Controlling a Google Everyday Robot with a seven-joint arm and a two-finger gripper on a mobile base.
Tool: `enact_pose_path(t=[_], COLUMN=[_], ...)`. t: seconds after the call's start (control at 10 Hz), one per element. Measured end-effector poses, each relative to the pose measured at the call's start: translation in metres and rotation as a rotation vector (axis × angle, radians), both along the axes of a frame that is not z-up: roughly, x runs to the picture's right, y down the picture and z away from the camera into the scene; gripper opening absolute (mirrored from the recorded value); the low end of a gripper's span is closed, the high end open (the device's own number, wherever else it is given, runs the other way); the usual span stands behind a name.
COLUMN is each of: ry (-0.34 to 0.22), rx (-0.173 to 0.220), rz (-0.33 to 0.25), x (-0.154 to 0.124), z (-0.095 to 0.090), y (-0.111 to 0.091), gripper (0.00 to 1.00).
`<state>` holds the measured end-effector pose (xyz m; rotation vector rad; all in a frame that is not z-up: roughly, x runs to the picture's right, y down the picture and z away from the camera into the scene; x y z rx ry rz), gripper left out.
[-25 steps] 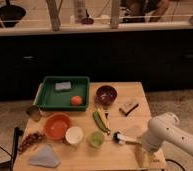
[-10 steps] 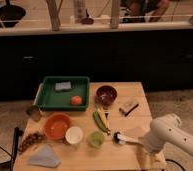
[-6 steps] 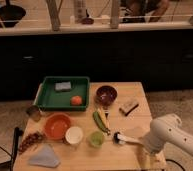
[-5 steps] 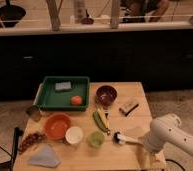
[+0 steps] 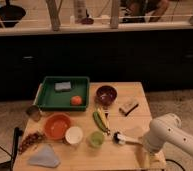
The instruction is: Place brush in red bowl
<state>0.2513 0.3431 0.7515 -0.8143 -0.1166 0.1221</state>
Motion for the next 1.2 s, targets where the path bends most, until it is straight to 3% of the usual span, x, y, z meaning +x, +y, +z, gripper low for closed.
enact_pose_path(t=[0.4,0.8,1.1,1.2], ry=[-0.01,-0.038,-0.04,-0.038], rx=[0.008,0.041,0.041,0.023], rz=[-0.004,-0.008,-0.009,-0.006], x=[-0.006,-0.024,-0.024,-0.022], z=[0.003,0.012,0.009,0.006], y=[-0.003,-0.015,-0.017,-0.009], gripper=[0.78,0.39,0.11,0.02])
